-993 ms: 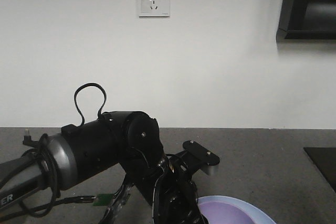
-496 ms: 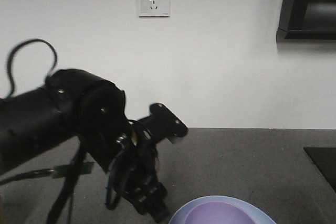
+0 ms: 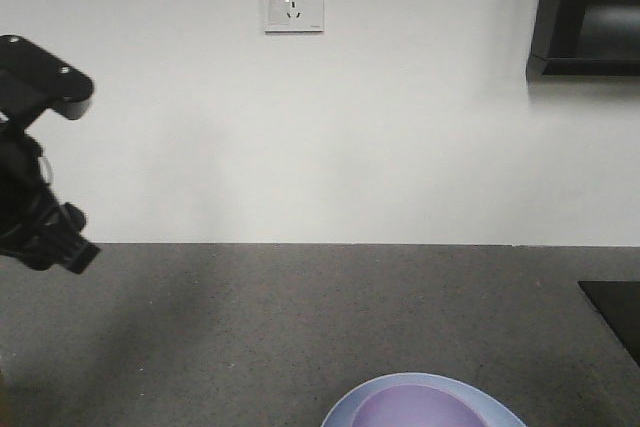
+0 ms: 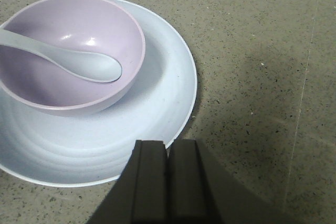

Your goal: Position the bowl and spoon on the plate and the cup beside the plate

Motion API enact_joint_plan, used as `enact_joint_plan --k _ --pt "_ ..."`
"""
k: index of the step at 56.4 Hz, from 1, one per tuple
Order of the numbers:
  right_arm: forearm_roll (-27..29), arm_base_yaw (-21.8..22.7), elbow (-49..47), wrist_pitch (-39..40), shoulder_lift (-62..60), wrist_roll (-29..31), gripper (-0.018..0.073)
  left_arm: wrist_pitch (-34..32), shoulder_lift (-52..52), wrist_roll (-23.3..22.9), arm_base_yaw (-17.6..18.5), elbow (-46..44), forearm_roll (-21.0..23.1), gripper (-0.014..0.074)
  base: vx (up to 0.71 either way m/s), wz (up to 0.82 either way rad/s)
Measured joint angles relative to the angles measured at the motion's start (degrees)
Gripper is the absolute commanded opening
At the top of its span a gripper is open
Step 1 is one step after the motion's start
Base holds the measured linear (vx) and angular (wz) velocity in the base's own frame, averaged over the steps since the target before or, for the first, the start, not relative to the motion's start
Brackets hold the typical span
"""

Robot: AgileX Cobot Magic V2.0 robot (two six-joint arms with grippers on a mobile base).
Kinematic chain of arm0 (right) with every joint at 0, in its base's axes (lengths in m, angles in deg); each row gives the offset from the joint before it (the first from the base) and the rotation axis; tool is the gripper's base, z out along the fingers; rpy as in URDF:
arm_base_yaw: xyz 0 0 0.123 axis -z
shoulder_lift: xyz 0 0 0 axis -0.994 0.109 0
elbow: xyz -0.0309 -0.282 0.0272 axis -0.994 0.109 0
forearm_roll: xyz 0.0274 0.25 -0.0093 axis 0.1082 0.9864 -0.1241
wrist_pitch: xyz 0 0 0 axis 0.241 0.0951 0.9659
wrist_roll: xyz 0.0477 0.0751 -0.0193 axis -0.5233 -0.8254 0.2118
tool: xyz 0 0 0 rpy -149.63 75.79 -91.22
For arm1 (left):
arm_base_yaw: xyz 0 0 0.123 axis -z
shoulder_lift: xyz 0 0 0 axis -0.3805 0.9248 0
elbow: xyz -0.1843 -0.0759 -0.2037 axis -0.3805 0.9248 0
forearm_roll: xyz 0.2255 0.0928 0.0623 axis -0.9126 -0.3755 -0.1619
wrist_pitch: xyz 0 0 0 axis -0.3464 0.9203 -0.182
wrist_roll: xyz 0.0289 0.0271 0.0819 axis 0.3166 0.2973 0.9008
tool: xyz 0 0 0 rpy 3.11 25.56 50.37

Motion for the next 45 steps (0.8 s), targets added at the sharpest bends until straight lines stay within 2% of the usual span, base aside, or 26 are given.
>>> enact_joint_plan --k 8,13,25,45 --pt "0.0 0.0 0.0 0.1 0.0 0.0 -0.0008 0.1 -1.5 -0.4 -5.1 7.6 0.0 0.0559 0.00 0.00" --pt "0.0 0.0 0.0 0.2 0.0 0.0 -0.0008 0.1 -1.5 -0.4 -6.6 12.3 0.8 0.0559 0.00 0.00" --pt "0.0 0.0 0.0 0.9 0.0 0.0 -0.0008 -0.5 -1.5 -0.4 -6.8 18.3 4.3 0.0559 0.00 0.00" --pt "0.0 0.0 0.0 1.2 0.0 0.0 -0.0008 -0.9 1.3 -1.3 -6.8 18.8 3.6 0.0559 0.00 0.00"
